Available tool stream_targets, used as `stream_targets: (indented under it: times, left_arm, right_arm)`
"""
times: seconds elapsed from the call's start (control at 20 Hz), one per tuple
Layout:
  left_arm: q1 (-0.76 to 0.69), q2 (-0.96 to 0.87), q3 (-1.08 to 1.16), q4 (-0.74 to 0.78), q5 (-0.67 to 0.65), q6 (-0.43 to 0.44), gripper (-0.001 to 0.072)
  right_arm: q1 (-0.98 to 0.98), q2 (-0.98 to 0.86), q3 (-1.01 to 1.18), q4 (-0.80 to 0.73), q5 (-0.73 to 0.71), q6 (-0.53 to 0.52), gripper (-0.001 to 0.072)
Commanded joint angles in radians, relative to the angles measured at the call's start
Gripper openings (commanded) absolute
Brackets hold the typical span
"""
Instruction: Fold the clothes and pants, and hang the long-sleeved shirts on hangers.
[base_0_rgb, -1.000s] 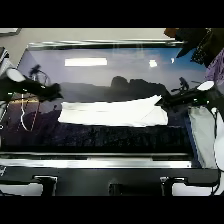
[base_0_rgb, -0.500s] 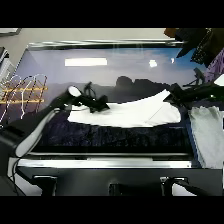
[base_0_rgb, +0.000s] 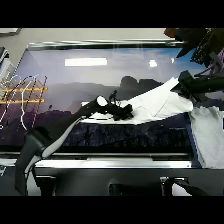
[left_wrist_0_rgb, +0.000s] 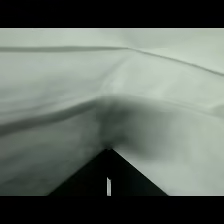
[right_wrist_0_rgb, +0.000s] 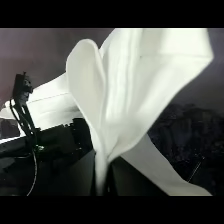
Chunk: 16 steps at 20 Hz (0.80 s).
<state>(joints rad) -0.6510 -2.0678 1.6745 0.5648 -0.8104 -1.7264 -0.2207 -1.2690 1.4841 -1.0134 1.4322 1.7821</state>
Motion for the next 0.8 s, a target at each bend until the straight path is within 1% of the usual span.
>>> stream_targets:
  times: [0.0,0.1,0.25,0.35,0.4,0.5,0.6,0.75]
  left_arm:
    - [-0.057,-0.084,0.119,-0.008,0.009,-0.062,0.0013]
    - [-0.075,-0.123,0.176,-0.008,0.008,-0.091,0.0013]
    - [-0.072,-0.138,0.203,-0.008,-0.029,-0.091,0.0013]
    - [-0.046,-0.127,0.212,0.001,-0.104,-0.059,0.0011]
    - [-0.026,-0.111,0.212,0.029,-0.151,-0.058,0.0011]
    - [0.025,-0.05,0.211,0.146,-0.251,-0.058,0.001]
    - [0.089,0.045,0.211,0.317,-0.335,-0.053,0.001]
    - [0.195,0.208,0.211,0.536,-0.44,-0.054,0.0011]
  right_arm:
    - [0.001,0.006,0.028,0.01,0.011,0.022,0.0032]
    - [0.001,0.006,0.028,0.019,0.014,0.022,0.0032]
    - [0.001,0.006,0.028,0.017,0.01,0.022,0.0032]
    - [0.001,0.006,0.028,0.017,0.005,0.021,0.0032]
    - [0.001,0.006,0.028,0.019,0.006,0.021,0.0032]
    - [0.002,0.006,0.028,0.06,0.007,0.006,0.0032]
    - [0.002,0.006,0.028,0.125,0.0,-0.005,0.0031]
    - [0.057,0.005,0.028,0.133,-0.051,0.015,0.0031]
